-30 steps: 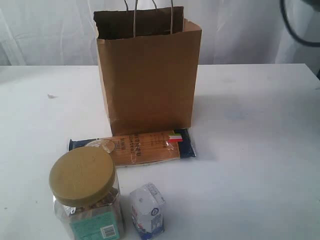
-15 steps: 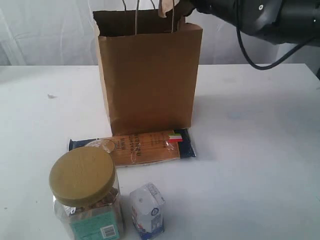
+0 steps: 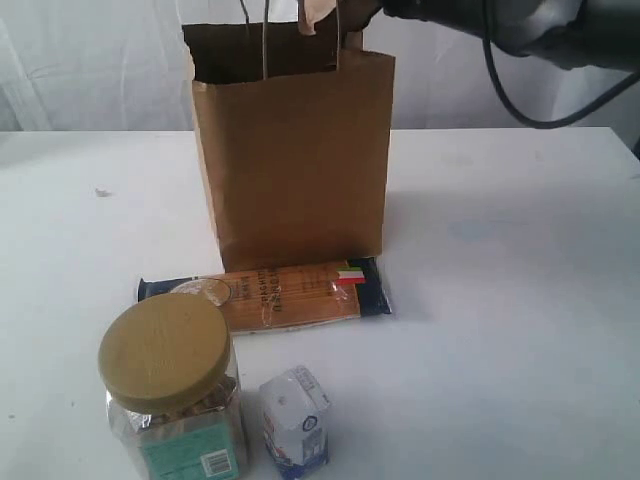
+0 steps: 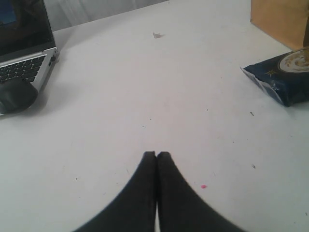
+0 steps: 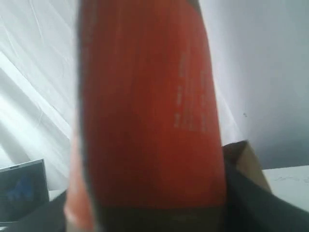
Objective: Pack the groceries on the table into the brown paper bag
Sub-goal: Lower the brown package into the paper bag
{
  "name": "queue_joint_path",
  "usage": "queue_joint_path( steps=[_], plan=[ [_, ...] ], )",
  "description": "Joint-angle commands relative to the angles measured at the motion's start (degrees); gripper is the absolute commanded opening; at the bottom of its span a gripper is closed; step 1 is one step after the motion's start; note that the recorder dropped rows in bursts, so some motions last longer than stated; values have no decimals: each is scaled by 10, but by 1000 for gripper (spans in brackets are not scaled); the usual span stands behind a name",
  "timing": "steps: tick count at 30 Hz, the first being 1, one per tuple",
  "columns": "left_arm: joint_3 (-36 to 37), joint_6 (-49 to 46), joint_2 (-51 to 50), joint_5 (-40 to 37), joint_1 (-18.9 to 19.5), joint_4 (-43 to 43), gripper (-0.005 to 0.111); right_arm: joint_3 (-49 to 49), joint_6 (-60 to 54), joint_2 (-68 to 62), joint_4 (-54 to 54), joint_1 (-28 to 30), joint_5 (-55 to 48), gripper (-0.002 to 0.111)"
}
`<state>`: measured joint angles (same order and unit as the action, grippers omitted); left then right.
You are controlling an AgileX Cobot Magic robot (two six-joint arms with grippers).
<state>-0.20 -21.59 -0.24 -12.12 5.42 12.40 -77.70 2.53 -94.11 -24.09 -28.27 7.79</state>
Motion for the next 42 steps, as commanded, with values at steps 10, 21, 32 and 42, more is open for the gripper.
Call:
queue_joint_path(
  steps=[10, 21, 32, 42],
  plan=[
    [2, 1, 2, 1, 1, 1, 0, -6, -30, 22, 33, -32, -21, 25],
    [2, 1, 2, 1, 1, 1, 0, -6, -217, -6, 34, -31, 0, 25],
    [2, 1, 2, 1, 1, 1, 0, -6, -267, 37, 34, -20, -2, 25],
    [2, 1, 2, 1, 1, 1, 0, -5, -214, 48, 31, -20, -92, 25]
  ],
)
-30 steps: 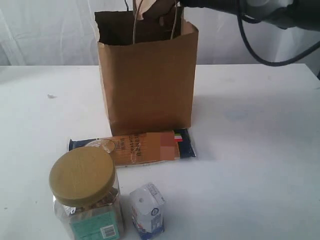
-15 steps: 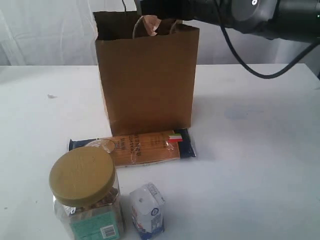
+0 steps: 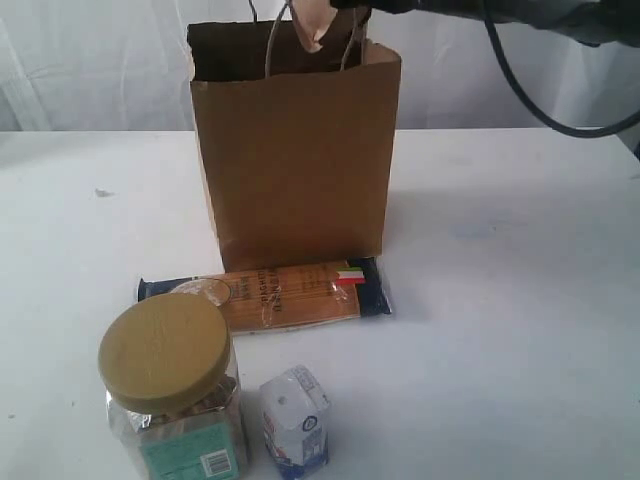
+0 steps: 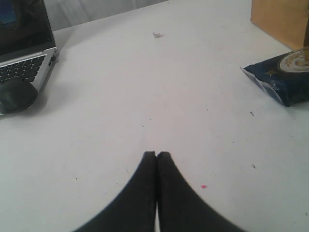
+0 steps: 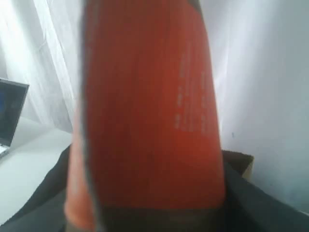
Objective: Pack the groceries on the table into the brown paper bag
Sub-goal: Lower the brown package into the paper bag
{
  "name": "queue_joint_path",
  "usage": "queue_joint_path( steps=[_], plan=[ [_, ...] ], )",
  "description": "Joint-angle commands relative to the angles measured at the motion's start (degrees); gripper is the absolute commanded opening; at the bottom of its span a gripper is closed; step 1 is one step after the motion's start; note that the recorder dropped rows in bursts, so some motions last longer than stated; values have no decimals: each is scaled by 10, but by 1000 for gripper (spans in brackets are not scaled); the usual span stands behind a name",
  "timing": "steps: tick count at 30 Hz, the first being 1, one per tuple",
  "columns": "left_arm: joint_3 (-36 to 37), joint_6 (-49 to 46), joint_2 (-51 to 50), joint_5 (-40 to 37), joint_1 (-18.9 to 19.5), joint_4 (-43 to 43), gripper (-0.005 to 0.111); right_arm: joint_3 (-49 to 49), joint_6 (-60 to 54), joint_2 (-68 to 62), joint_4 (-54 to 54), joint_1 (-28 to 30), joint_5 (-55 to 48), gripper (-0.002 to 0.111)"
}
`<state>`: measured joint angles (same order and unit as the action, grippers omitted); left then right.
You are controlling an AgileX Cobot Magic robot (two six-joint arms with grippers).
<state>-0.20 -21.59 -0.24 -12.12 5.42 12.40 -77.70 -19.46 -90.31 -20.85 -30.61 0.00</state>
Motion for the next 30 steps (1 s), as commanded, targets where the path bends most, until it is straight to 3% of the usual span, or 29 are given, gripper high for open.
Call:
queue_joint_path(
  steps=[1, 30],
  plan=[
    [2, 1, 2, 1, 1, 1, 0, -5, 6, 10, -1, 3, -21, 25],
    [2, 1, 2, 1, 1, 1, 0, -5, -139, -12, 1, 27, -9, 25]
  ],
)
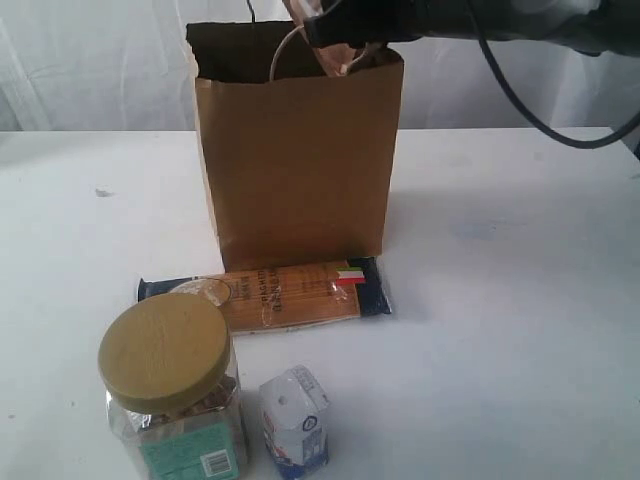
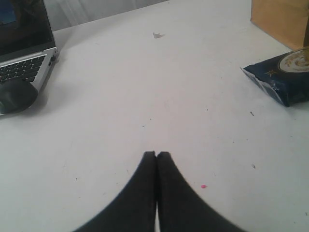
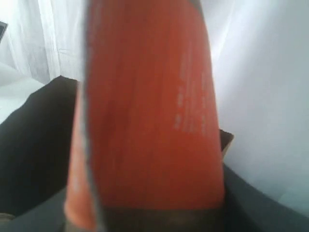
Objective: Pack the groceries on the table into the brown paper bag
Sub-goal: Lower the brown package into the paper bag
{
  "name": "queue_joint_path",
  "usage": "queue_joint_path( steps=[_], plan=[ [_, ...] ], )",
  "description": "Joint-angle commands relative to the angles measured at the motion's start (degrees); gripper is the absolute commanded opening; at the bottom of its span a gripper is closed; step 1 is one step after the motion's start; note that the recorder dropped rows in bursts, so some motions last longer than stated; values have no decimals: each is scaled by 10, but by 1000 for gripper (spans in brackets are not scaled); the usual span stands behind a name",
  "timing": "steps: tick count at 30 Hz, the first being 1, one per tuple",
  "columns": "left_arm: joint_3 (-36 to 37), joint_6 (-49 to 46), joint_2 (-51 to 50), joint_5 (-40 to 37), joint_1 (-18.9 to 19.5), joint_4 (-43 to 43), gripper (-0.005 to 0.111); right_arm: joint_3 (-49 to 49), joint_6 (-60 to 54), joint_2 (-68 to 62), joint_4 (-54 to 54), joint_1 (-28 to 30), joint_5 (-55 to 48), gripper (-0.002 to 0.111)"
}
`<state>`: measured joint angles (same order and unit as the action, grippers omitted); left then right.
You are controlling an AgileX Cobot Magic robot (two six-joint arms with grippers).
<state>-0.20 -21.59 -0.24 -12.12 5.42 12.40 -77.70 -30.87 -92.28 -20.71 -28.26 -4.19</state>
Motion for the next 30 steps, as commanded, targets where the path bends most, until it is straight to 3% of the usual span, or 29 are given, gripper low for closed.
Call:
queue_joint_path(
  steps=[1, 13, 19, 27, 30],
  plan=[
    [2, 1, 2, 1, 1, 1, 0, -5, -25, 8, 0, 3, 33, 25],
    [2, 1, 2, 1, 1, 1, 0, -5, -24, 1, 0, 3, 3, 26],
    [2, 1, 2, 1, 1, 1, 0, -5, -24, -28, 0, 3, 5, 34],
    [2, 1, 2, 1, 1, 1, 0, -5, -24, -39, 0, 3, 22, 35],
    [2, 1, 2, 1, 1, 1, 0, -5, -24, -39, 0, 3, 21, 41]
  ],
)
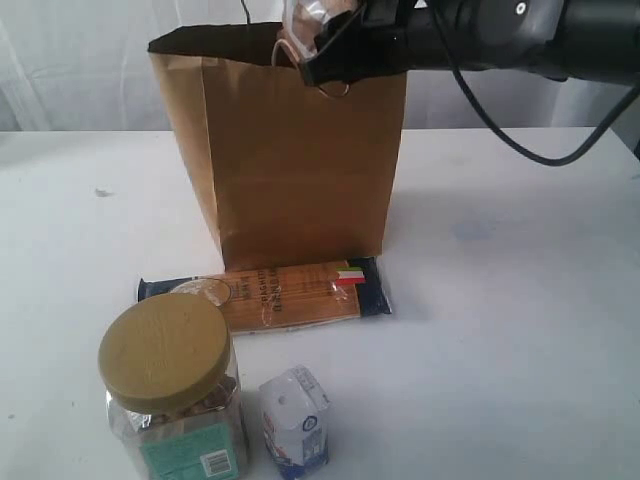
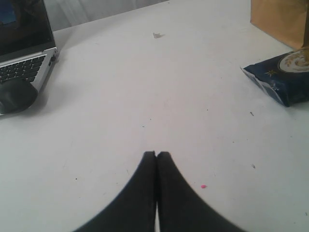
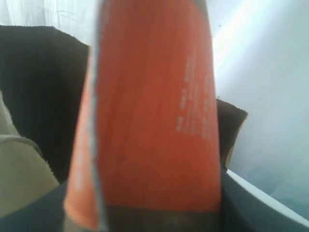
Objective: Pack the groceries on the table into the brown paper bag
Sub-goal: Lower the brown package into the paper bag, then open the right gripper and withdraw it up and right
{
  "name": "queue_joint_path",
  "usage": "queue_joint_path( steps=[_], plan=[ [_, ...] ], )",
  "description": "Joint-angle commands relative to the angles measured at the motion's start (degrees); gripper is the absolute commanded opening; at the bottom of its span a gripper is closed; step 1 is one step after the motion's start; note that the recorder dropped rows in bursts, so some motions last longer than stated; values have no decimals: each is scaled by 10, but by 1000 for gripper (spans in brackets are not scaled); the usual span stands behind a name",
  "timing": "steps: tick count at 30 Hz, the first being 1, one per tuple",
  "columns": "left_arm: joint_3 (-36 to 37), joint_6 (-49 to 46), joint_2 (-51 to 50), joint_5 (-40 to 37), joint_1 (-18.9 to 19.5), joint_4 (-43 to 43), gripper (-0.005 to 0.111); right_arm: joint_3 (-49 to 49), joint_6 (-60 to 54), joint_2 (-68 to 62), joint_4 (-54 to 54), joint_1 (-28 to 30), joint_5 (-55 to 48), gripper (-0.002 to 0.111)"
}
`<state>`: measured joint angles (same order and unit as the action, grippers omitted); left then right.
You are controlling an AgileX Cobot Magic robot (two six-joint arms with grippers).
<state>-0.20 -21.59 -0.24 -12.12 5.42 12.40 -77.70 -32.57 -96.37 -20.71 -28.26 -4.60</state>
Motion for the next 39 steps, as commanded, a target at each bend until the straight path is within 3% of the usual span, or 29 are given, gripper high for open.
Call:
queue_joint_path(
  steps=[1, 6, 21, 29, 34, 39],
  plan=[
    [2, 1, 2, 1, 1, 1, 0, -5, -7, 2, 0, 3, 25, 44],
    [2, 1, 2, 1, 1, 1, 0, -5, -7, 2, 0, 3, 24, 54],
    [2, 1, 2, 1, 1, 1, 0, -5, -6, 8, -1, 3, -27, 54],
    [2, 1, 2, 1, 1, 1, 0, -5, -6, 109, -3, 3, -14, 54],
    [2, 1, 2, 1, 1, 1, 0, -5, 10, 157, -3, 3, -105, 54],
    [2, 1, 2, 1, 1, 1, 0, -5, 18, 213, -3, 3, -318, 52]
  ],
)
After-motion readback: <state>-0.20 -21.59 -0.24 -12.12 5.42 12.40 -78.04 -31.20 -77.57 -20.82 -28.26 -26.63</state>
